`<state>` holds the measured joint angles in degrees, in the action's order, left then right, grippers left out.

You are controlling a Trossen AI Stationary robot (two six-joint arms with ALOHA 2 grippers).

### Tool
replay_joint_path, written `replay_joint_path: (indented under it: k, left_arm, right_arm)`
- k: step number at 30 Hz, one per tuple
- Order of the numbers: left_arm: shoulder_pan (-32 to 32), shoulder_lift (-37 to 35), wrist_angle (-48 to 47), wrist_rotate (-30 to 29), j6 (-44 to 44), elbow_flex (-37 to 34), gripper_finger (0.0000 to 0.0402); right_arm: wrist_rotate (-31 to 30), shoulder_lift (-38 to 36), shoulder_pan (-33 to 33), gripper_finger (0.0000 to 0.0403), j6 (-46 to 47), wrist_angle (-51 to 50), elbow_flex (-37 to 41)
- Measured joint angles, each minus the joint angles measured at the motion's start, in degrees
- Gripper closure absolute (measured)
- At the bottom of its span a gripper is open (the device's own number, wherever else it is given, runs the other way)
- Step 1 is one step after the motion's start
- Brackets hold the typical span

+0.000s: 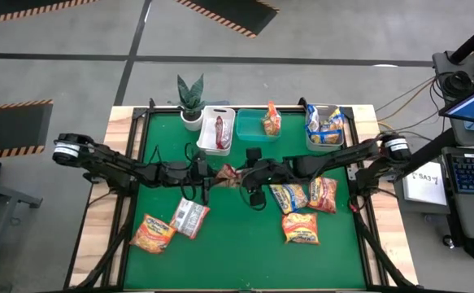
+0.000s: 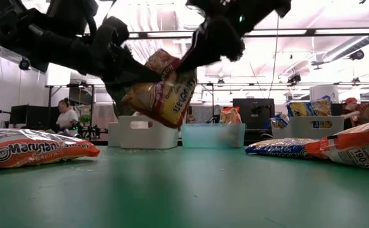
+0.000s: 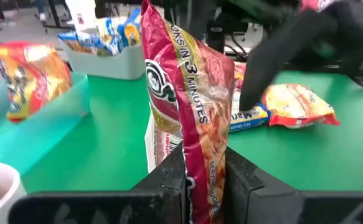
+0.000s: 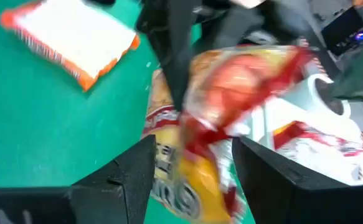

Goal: Sort Maruchan noodles
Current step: Put the red noodle pack into the white bin

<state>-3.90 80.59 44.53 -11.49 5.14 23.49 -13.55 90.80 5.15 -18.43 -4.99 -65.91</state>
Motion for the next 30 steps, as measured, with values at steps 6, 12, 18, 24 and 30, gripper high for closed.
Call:
replay_joint_path:
  k: [6, 12, 18, 24, 30]
  left_arm:
    - [0.0, -8.69, -5.28, -7.26, -6.16, 0.0, 0.0363]
    - [0.69, -16.38, -8.92, -25.07, -16.63, 0.39, 0.0363]
    - [4.05, -19.55, -9.71, -48.81, -20.66, 3.0, 0.0363]
    - [9.09, -18.88, -25.87, -43.79, -11.6, 9.81, 0.0363]
    - [14.5, -14.5, -57.42, -34.8, 5.91, 21.61, 0.0363]
  right_arm:
    - [-2.46, -6.82, -2.27, 0.02, 4.36, -1.91, 0.0]
    - [-6.19, -12.64, -3.8, 0.02, 7.35, -2.42, 0.04]
    - [-6.17, -15.23, -4.13, 0.02, 9.93, -3.11, 1.31]
    - [-6.21, -15.67, -4.37, 0.02, 11.04, -4.39, 4.73]
    - [-10.11, -16.67, -5.34, 0.02, 10.9, -5.03, 8.31]
